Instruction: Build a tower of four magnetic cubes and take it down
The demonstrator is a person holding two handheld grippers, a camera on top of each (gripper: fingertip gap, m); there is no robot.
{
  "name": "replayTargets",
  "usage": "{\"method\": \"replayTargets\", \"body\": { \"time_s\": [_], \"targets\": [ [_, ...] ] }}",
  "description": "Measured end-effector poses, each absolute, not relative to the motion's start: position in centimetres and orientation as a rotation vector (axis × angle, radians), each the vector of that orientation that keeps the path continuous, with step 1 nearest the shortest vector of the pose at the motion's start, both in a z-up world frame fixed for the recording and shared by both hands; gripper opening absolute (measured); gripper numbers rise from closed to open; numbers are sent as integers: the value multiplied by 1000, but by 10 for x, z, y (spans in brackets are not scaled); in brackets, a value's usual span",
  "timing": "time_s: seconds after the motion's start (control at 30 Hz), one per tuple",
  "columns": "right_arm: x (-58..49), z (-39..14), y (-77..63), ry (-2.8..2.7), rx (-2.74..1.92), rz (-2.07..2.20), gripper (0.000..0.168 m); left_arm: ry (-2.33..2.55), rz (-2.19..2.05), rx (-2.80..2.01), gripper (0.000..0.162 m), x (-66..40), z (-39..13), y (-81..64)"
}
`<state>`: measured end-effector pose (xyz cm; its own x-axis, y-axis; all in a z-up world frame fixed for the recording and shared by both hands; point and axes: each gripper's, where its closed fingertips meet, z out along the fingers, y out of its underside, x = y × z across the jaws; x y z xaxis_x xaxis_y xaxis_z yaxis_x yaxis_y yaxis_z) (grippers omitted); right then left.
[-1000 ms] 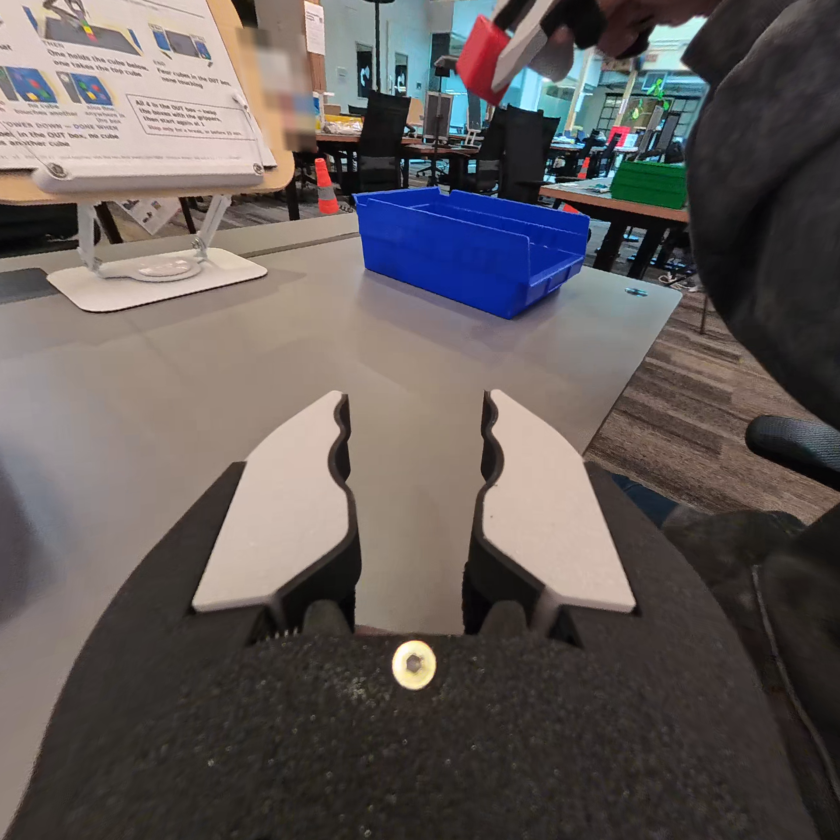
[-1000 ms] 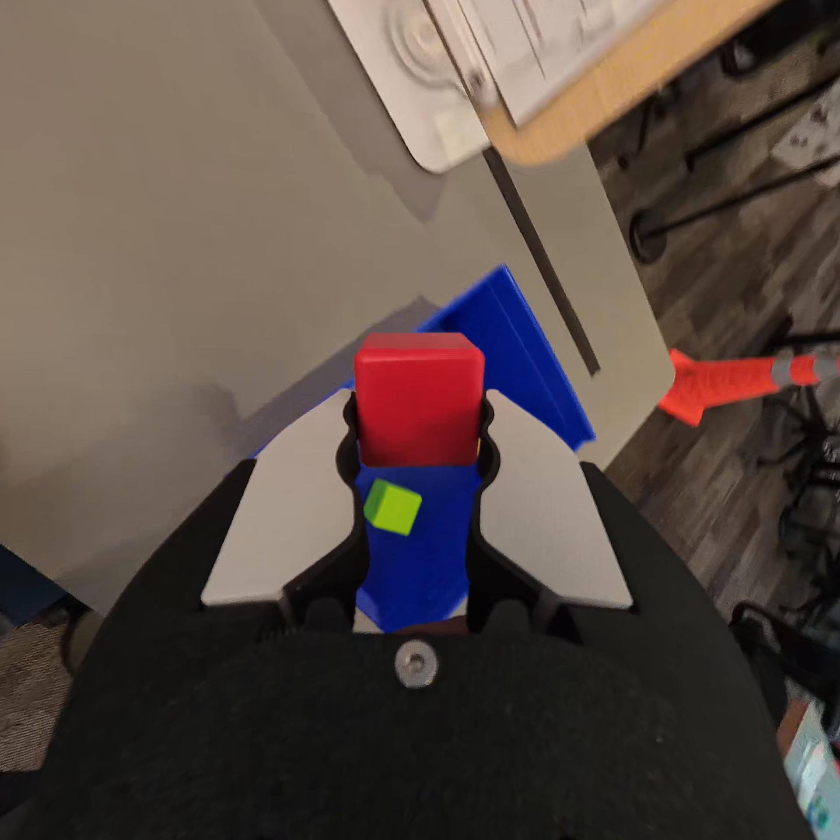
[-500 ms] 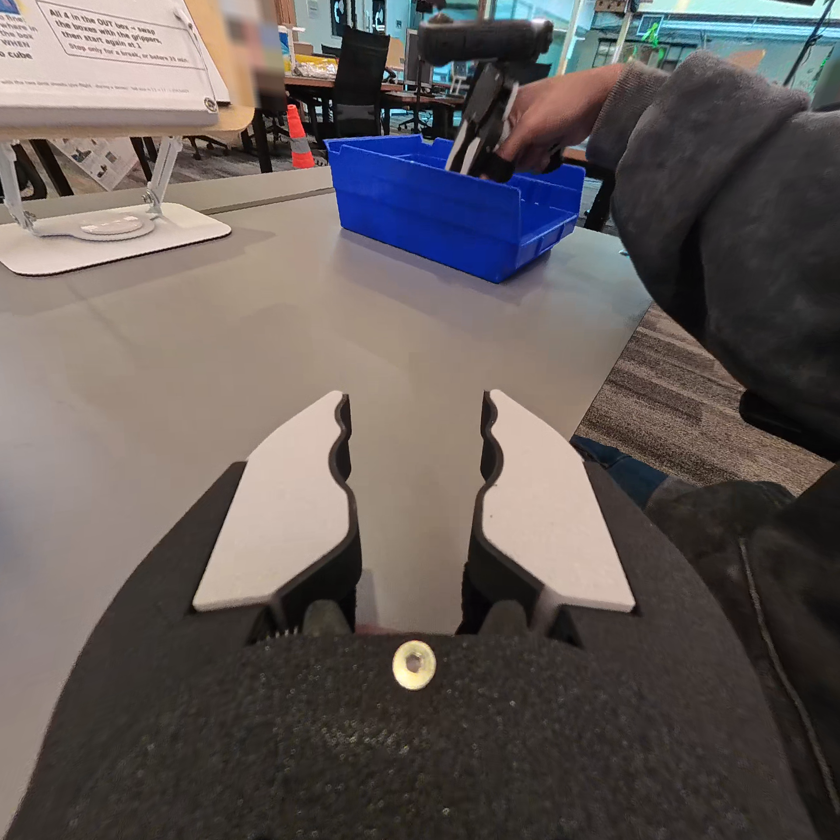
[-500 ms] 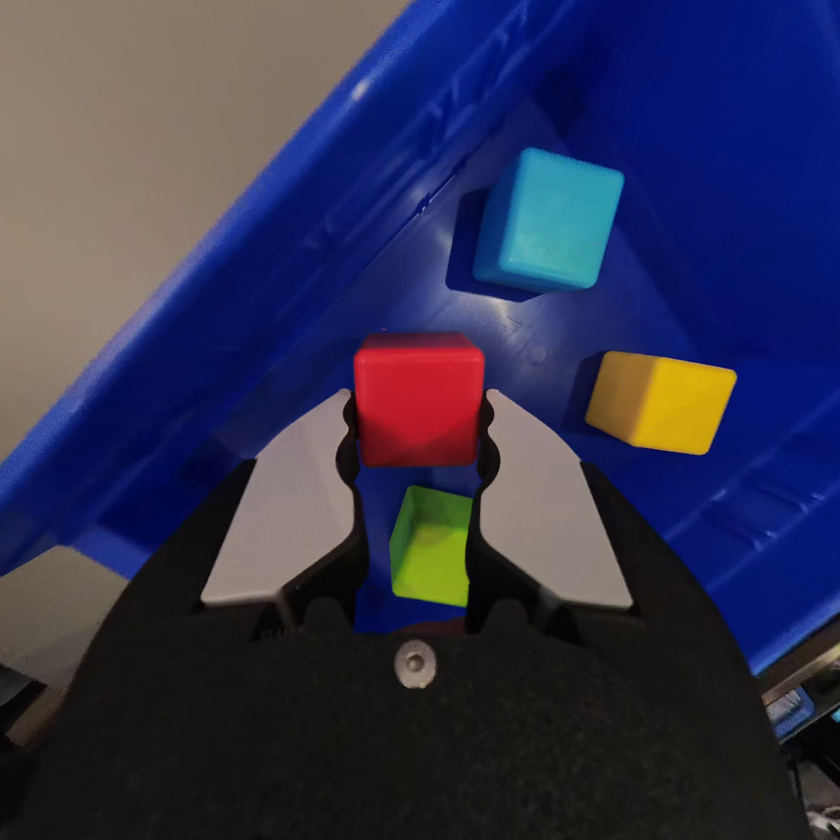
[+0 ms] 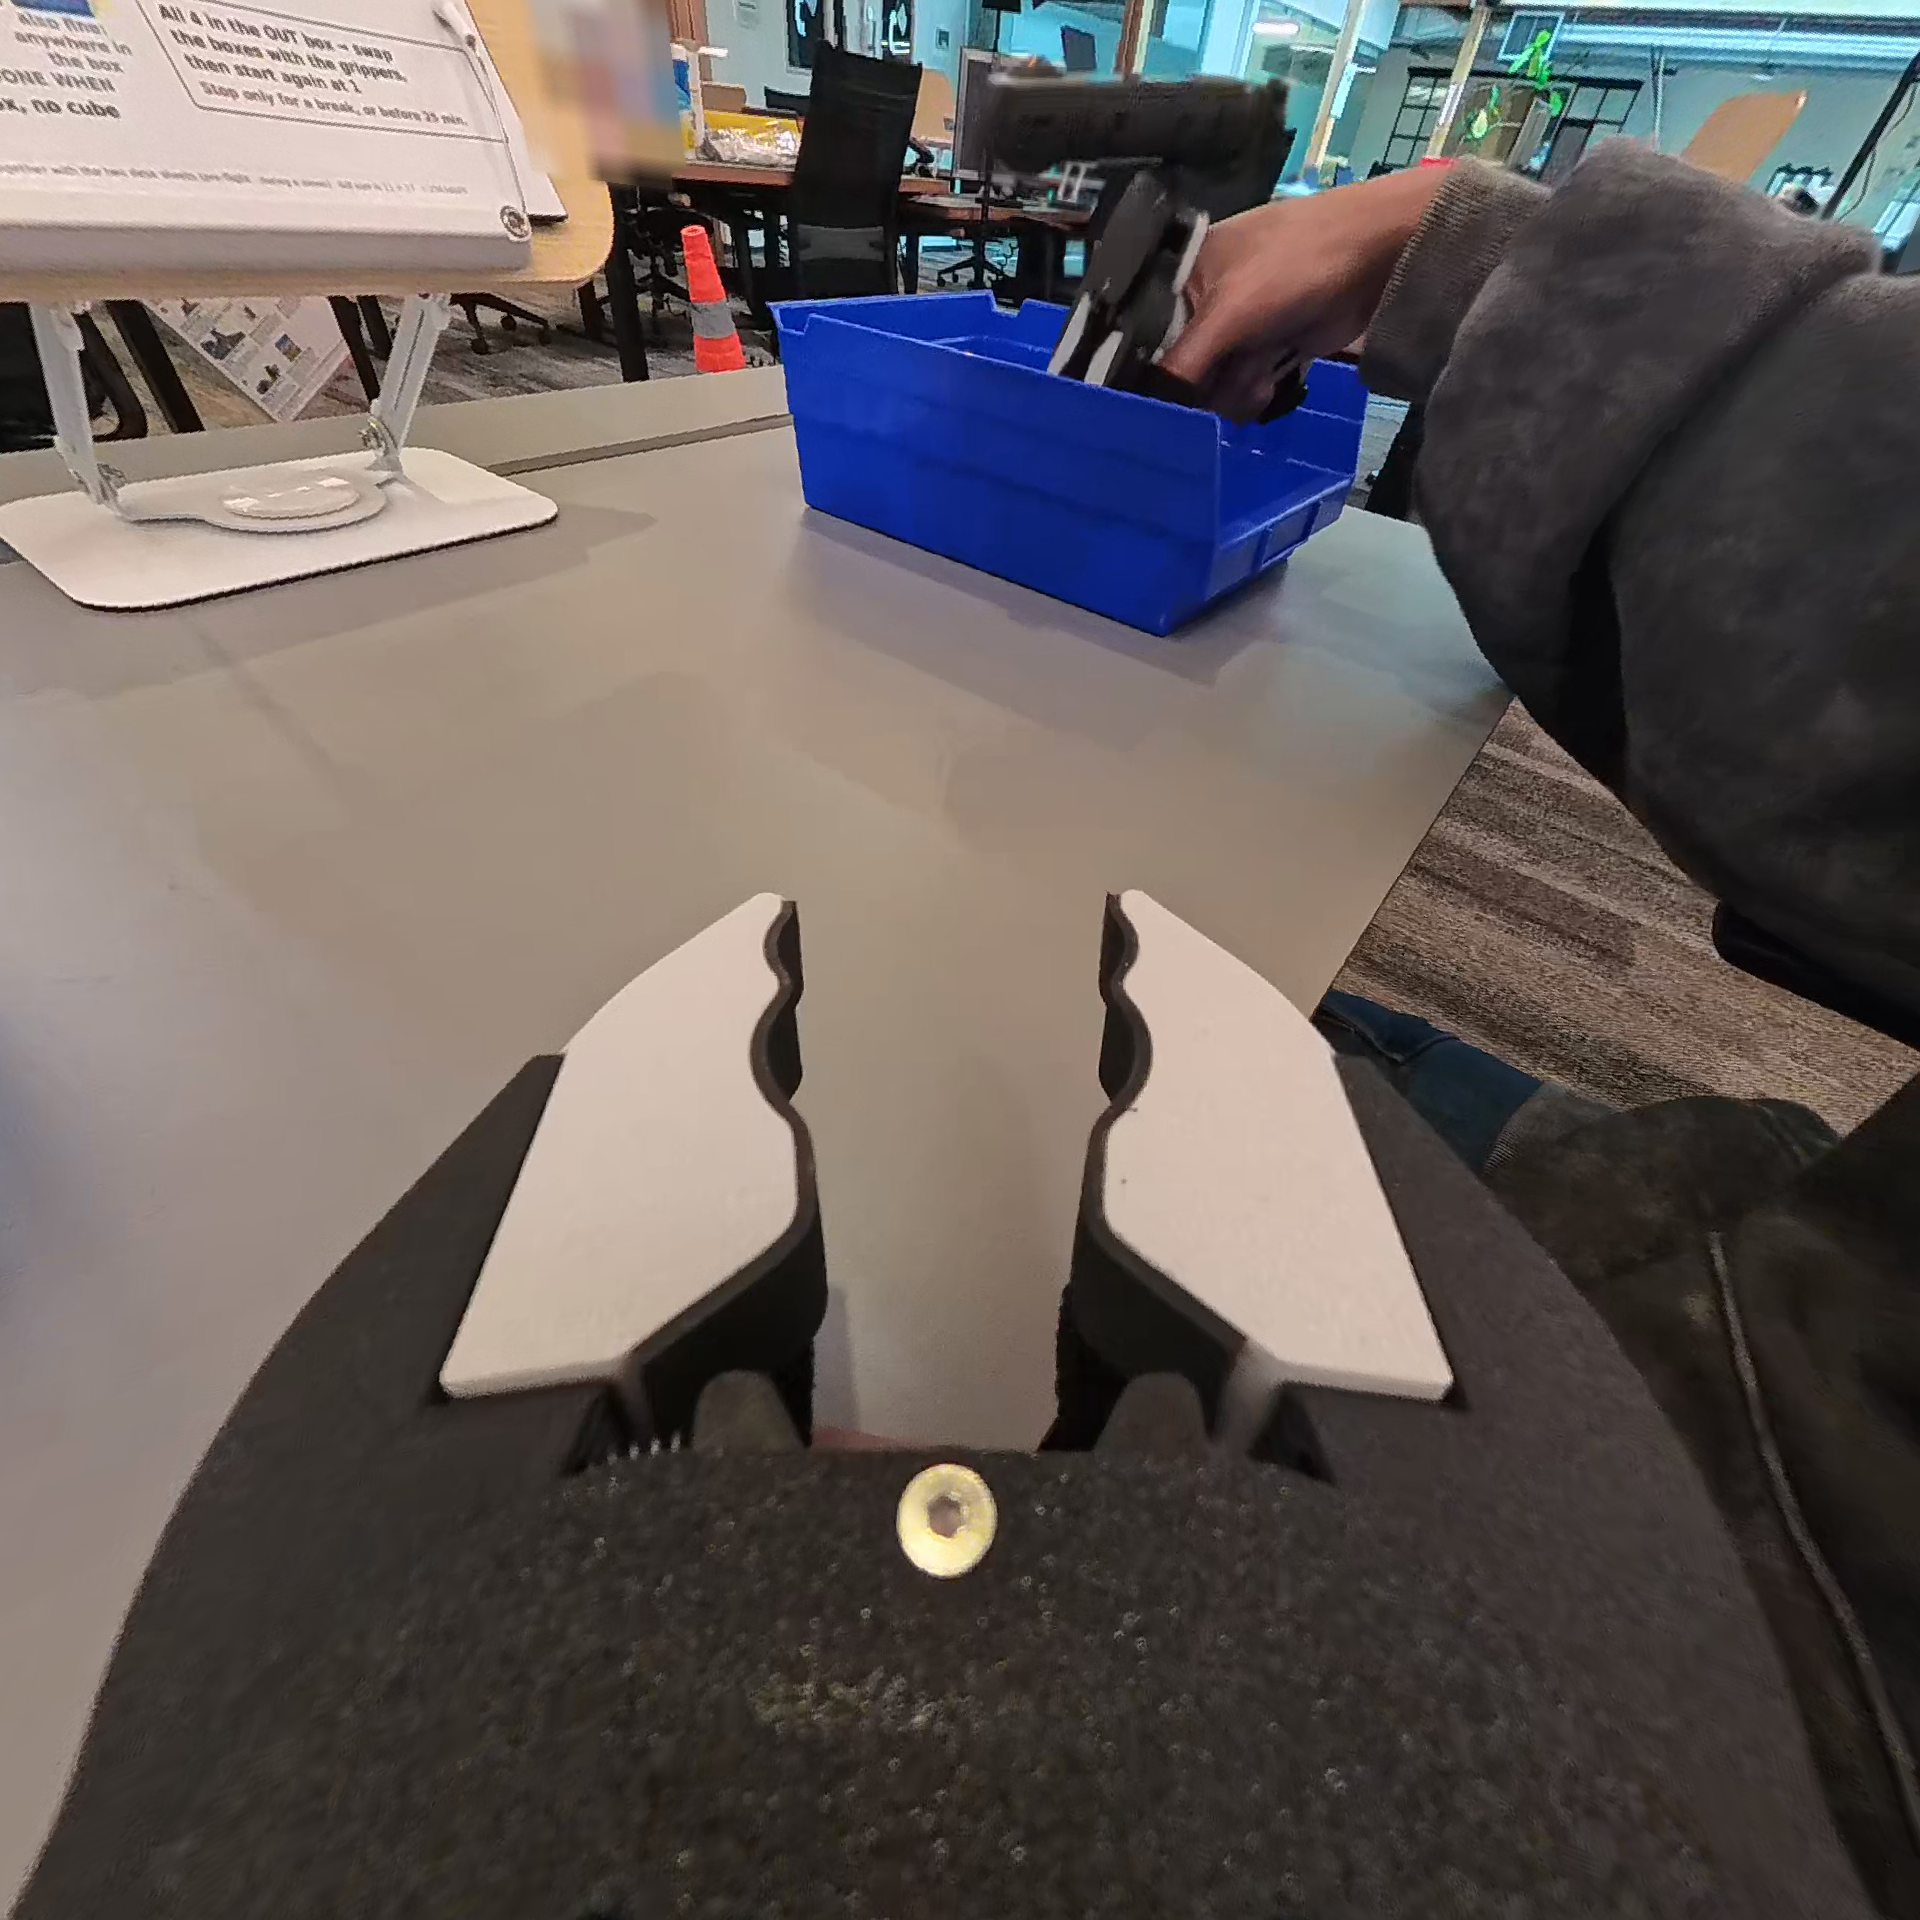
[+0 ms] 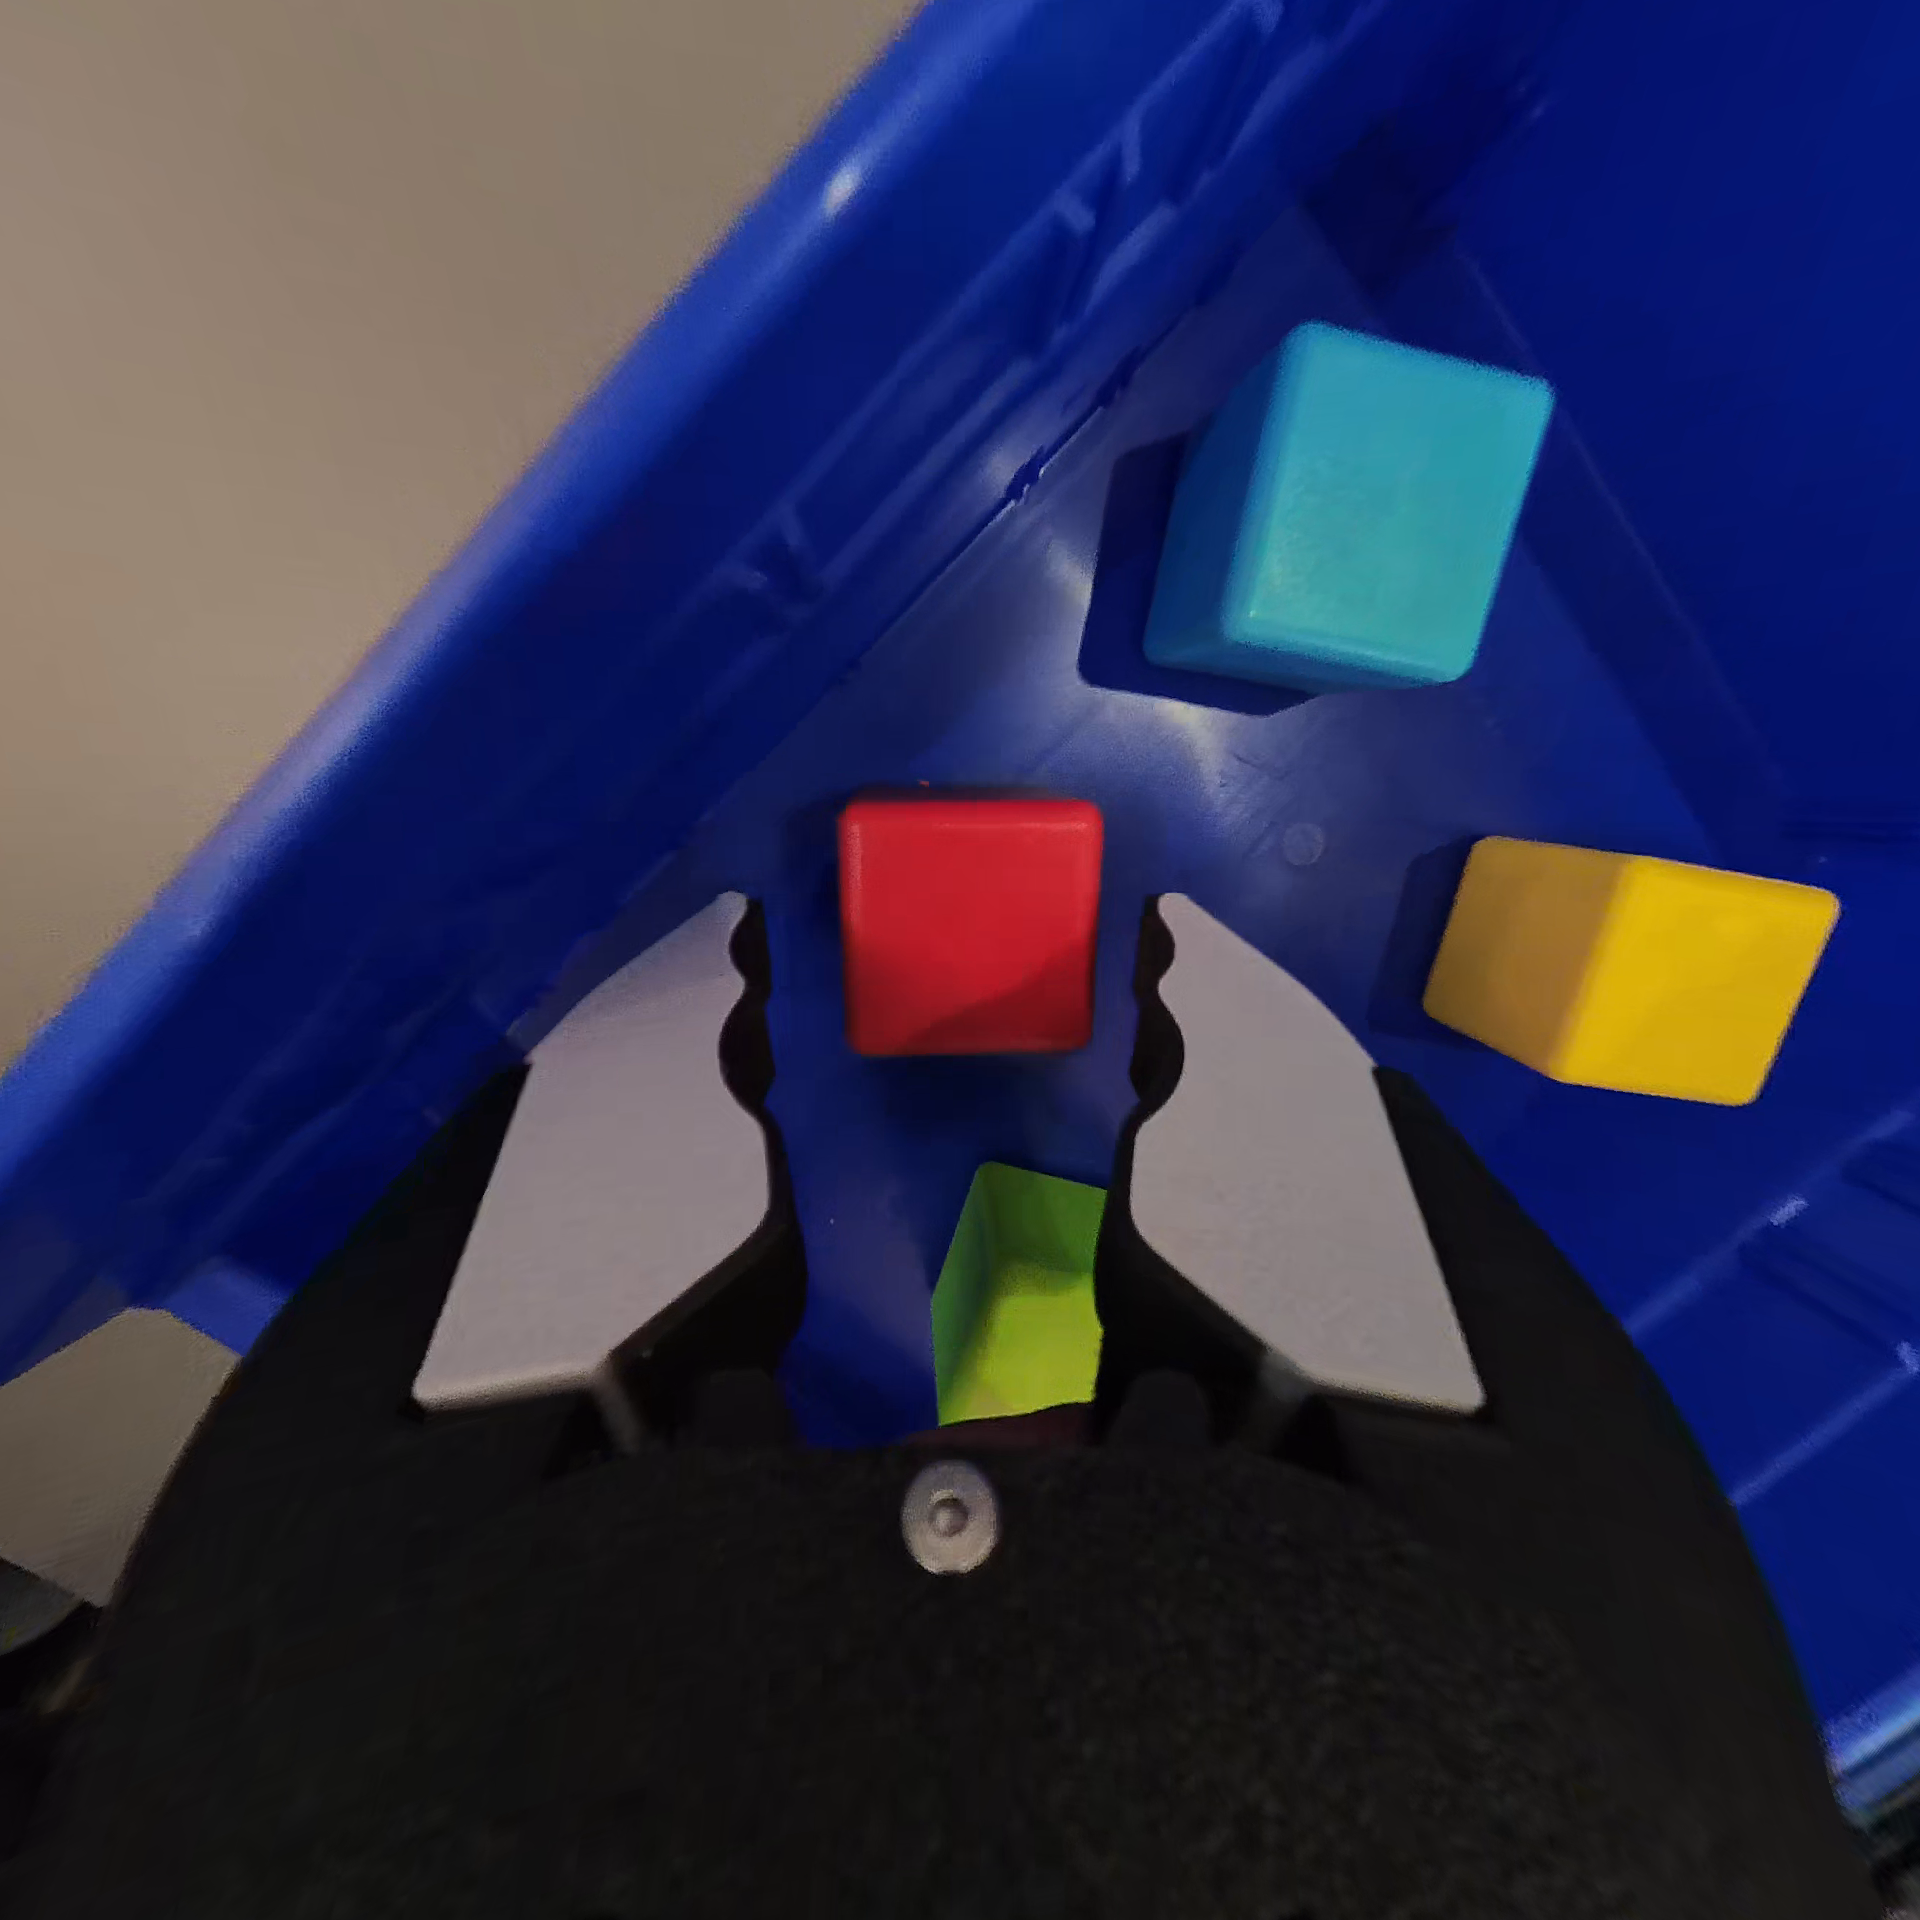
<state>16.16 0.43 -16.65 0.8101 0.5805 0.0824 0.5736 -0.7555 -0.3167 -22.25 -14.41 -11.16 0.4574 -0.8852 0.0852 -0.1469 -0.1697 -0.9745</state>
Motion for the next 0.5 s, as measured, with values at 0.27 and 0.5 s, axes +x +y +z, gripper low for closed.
{"method": "replayTargets", "body": {
  "time_s": [0.27, 0.5],
  "targets": [
    [145, -58, -14, -542, -2194, -190, 58, 767, -701, -1598, 50, -249, -96, -123],
    [79, -32, -77, -274, -1824, -54, 57, 663, -726, -1632, 53, -262, -92, -115]
  ]
}}
